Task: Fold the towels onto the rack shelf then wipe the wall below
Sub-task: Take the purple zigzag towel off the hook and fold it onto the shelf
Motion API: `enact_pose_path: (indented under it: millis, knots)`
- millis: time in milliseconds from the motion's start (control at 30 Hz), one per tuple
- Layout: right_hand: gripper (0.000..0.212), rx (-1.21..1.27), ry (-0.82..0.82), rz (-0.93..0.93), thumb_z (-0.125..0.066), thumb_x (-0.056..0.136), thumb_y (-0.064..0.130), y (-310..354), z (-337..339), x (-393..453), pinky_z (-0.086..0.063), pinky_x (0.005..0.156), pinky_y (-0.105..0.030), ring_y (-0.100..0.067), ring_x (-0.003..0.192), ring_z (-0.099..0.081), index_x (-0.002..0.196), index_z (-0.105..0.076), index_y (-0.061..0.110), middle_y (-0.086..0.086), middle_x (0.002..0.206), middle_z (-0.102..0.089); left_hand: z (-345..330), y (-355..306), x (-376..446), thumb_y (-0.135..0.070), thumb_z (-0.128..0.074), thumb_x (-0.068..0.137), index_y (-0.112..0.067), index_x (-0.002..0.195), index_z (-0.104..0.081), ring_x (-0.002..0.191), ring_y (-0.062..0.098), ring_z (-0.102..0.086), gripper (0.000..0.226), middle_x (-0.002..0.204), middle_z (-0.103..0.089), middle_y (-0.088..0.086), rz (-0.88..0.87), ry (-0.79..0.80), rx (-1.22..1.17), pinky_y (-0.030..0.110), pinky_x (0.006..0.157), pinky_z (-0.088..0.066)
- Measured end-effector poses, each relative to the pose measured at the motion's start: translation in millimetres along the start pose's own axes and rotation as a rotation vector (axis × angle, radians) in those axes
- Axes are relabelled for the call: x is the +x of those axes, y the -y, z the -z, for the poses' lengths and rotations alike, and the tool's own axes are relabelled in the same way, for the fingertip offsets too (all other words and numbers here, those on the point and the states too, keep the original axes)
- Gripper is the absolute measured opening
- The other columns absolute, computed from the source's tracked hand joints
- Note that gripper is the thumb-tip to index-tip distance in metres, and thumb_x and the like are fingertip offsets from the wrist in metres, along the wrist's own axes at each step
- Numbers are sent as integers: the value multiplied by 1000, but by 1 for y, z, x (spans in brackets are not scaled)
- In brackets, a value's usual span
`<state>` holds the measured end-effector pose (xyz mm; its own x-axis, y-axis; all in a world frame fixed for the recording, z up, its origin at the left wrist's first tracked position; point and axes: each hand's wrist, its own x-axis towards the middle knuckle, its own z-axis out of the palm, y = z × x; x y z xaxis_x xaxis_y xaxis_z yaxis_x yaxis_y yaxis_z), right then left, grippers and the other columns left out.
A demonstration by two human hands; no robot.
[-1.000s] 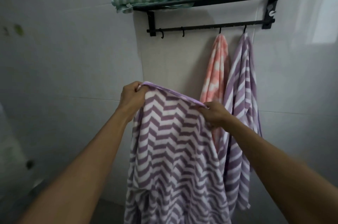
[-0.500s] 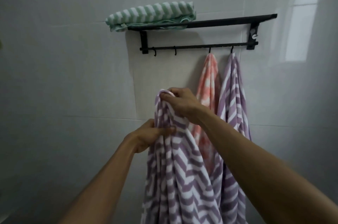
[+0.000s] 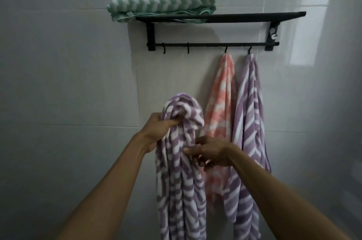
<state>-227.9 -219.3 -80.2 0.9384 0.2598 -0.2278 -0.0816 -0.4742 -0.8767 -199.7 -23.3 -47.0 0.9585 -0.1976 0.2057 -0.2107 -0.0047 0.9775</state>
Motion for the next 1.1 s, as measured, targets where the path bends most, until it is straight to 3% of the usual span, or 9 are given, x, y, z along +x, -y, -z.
enact_pose_path:
  millis: [133,267,333,433,533,733,833,967,1100]
  knots:
    - [10,74,-339,121,-58,101,21,2,6,5,-57,60,-35,-19,66,-63,95,-66,21,-5,77,-64,4,14,-5,-17,-74,87,-7,103,-76,102,35,-72,18,103,-76,15,30,84,-19,53,100,-52]
    - [10,532,-429,232,-61,94,20,11,26,1,-55,66,-37,-20,75,-62,97,-69,15,-7,86,-66,8,25,-18,-44,-60,93,-8,127,-67,117,37,-64,50,124,-69,16,183,451,-194,49,103,-48]
    - [15,817,-368,290,-68,85,29,18,32,-3,-45,65,-34,-22,71,-57,82,-67,15,-10,85,-59,3,25,-13,-59,-51,94,-7,129,-64,100,32,-66,64,115,-67,18,238,379,-345,43,87,-52]
    - [33,1012,-253,330,-55,87,29,23,37,-21,-46,61,-28,-20,57,-58,59,-64,14,-6,66,-57,-12,22,3,-30,-60,99,-22,127,-61,85,24,-67,30,108,-65,14,69,21,-20,39,70,-58]
    - [28,1125,-186,428,-65,68,35,29,39,-39,-52,57,-22,-16,50,-60,53,-66,11,-4,59,-58,-31,26,10,-6,-69,89,-32,140,-53,98,19,-64,60,120,-59,7,-34,124,280,26,72,-56]
    - [23,1205,-179,495,-51,82,20,33,68,-55,-44,46,-16,-11,42,-49,60,-54,14,1,51,-47,-65,43,17,-11,-57,90,-15,102,-72,95,17,-68,20,102,-75,1,-82,146,487,32,83,-53]
    - [37,1028,-371,504,-39,103,11,19,91,-56,-44,48,-20,-13,49,-48,68,-51,15,0,54,-47,-66,49,24,-15,-56,94,-9,92,-63,79,18,-57,10,87,-66,3,-62,4,462,30,69,-42]
    - [19,434,-418,315,-49,103,10,-5,121,-59,-51,90,-38,-26,88,-61,96,-66,9,-13,92,-66,-68,33,34,-9,-54,91,-13,76,-54,70,16,-47,16,71,-56,-2,-215,-225,350,31,60,-34]
    - [49,201,-230,203,-43,95,-11,-10,126,-61,-57,66,-34,-22,88,-65,131,-60,18,-15,121,-65,-75,-4,43,-26,-62,71,-14,73,-64,62,10,-51,13,64,-63,2,-383,-178,350,28,59,-39]
